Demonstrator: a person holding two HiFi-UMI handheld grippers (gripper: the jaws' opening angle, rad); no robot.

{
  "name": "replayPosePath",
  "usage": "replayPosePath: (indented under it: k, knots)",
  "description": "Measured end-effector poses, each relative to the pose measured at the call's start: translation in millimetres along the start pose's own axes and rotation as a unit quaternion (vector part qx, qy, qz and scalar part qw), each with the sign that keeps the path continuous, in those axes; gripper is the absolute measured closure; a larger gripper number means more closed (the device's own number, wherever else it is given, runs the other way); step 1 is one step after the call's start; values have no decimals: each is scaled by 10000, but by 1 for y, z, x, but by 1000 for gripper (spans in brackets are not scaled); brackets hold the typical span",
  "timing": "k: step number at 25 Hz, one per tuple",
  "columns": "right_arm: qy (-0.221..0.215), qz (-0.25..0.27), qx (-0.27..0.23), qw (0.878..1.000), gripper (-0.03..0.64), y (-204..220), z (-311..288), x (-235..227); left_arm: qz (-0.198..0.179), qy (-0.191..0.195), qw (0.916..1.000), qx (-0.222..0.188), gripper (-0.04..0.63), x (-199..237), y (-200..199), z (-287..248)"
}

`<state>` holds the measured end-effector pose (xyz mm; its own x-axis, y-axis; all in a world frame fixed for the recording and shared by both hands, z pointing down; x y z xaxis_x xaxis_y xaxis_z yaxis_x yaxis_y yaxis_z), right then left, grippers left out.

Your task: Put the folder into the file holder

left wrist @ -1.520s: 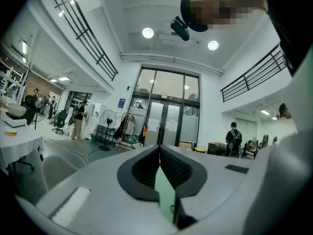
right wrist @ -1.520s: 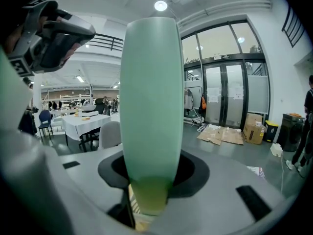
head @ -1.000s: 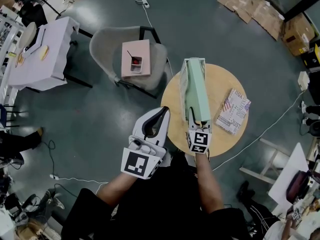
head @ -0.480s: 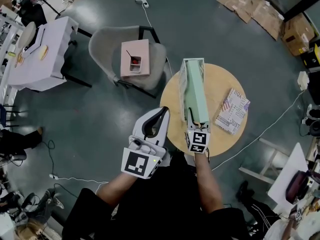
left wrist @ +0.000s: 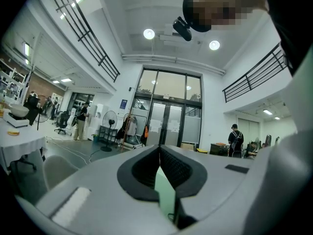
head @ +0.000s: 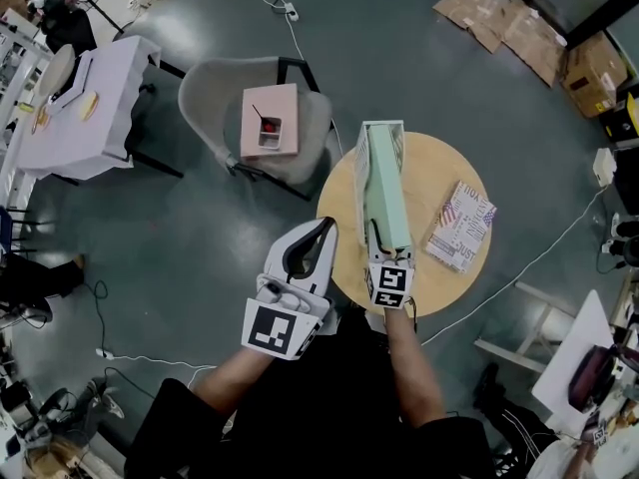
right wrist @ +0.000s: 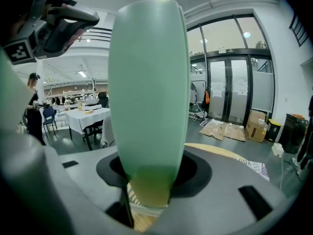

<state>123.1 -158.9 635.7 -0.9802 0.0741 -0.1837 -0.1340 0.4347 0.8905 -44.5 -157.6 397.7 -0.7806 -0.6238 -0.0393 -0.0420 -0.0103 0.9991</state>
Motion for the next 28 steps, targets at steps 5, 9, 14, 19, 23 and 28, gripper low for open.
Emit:
replayPosePath:
  k: [5, 9, 14, 19, 23, 28]
  knots:
    - [-21, -35, 18, 10000, 422, 1, -1, 0, 8, -44, 10000, 1, 588, -2, -1, 2]
    - [1, 3, 88, 10000, 413, 1, 0, 0, -29, -69, 10000, -16, 588, -5, -3, 5]
    - [-18, 60, 339, 9994, 391, 9, 1, 1, -21, -100, 9999, -33, 588, -7, -6, 8]
    - [-71, 56, 477, 9988, 374, 15, 7, 3, -24, -111, 9999, -63, 588, -11, -8, 12]
    - [-91, -7, 567, 9984, 371, 16, 11, 3, -18, -122, 9999, -100, 588, -13, -9, 15]
    - [-144, -46, 662, 9977, 370, 15, 21, 5, -29, -134, 9998, -143, 588, -13, -13, 19]
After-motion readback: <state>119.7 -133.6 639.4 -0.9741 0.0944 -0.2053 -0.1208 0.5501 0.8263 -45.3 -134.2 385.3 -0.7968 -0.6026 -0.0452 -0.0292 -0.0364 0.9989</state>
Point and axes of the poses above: the fingertips, and each gripper's own axes: z backward along the fingers, x to its left, y out of its underside, the point moved 5 cm from there along z, backward along the fingers, and after that the axes turned 13 degrees about -z, right-handed, at the moved point
